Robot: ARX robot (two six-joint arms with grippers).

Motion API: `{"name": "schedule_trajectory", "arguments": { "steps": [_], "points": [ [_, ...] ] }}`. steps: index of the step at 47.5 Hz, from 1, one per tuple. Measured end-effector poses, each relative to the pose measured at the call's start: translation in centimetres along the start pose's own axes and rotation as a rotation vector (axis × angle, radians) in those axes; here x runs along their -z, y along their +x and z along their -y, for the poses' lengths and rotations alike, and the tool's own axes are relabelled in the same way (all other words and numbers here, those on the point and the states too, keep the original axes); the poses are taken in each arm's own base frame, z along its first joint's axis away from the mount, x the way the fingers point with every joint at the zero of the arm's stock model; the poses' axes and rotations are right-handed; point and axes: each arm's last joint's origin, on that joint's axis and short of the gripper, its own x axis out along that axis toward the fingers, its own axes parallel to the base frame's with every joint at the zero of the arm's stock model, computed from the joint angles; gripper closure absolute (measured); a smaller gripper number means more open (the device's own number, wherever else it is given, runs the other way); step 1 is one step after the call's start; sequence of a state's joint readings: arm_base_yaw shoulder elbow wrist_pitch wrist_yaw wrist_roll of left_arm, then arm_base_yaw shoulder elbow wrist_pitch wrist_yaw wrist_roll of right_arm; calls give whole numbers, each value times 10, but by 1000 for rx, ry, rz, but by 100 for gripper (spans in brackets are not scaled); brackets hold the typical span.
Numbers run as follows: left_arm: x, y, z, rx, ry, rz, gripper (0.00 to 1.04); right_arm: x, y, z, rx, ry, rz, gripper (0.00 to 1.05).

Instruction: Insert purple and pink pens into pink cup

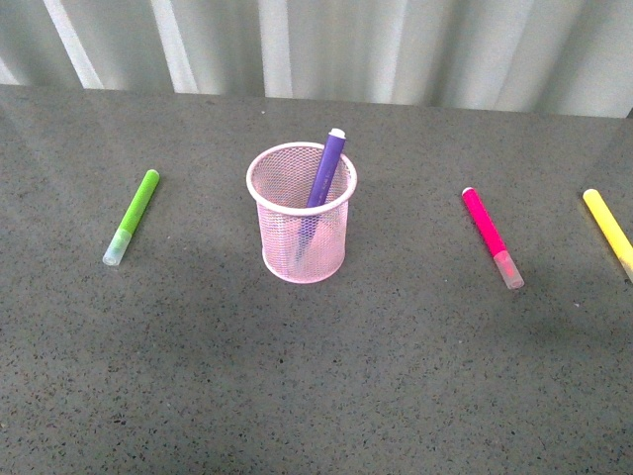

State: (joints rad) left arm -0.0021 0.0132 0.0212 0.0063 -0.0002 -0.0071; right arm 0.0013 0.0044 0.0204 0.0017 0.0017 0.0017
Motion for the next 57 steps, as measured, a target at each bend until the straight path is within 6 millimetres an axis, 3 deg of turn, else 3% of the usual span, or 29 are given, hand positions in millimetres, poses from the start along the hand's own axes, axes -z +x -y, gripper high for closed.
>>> {"name": "schedule_trajectory", "arguments": {
  "steps": [9, 11, 17, 22, 25, 28, 29, 31, 34, 42, 47, 57],
  "points": [
    [0, -1, 0, 0, 0, 4, 101, 0, 0, 0, 0, 0, 0, 7],
    [0, -1, 0, 0, 0, 4, 97, 0, 0, 0, 0, 0, 0, 7],
    [0, -1, 0, 0, 0, 3, 77, 0, 0, 0, 0, 0, 0, 7],
    [0, -1, 0, 0, 0, 4, 52, 0, 0, 0, 0, 0, 0, 7],
    [0, -1, 0, 0, 0, 4, 43, 0, 0, 0, 2, 0, -9, 7],
    [0, -1, 0, 0, 0, 4, 34, 1, 1, 0, 11, 4, -171, 7],
    [0, -1, 0, 0, 0, 4, 29, 1, 4, 1, 19, 7, -299, 7],
    [0, -1, 0, 1, 0, 5, 20, -2, 18, 4, 38, 14, -438, 7],
    [0, -1, 0, 0, 0, 5, 6, -12, 44, 6, 52, 24, -481, 7],
    [0, -1, 0, 0, 2, 5, 7, -20, 116, 4, 52, 38, -573, 7],
    [0, -1, 0, 0, 2, 5, 7, 4, 166, -10, -18, 33, -719, 7],
    [0, -1, 0, 0, 2, 5, 7, 48, 228, -36, -20, 30, -856, 7]
  ]
}}
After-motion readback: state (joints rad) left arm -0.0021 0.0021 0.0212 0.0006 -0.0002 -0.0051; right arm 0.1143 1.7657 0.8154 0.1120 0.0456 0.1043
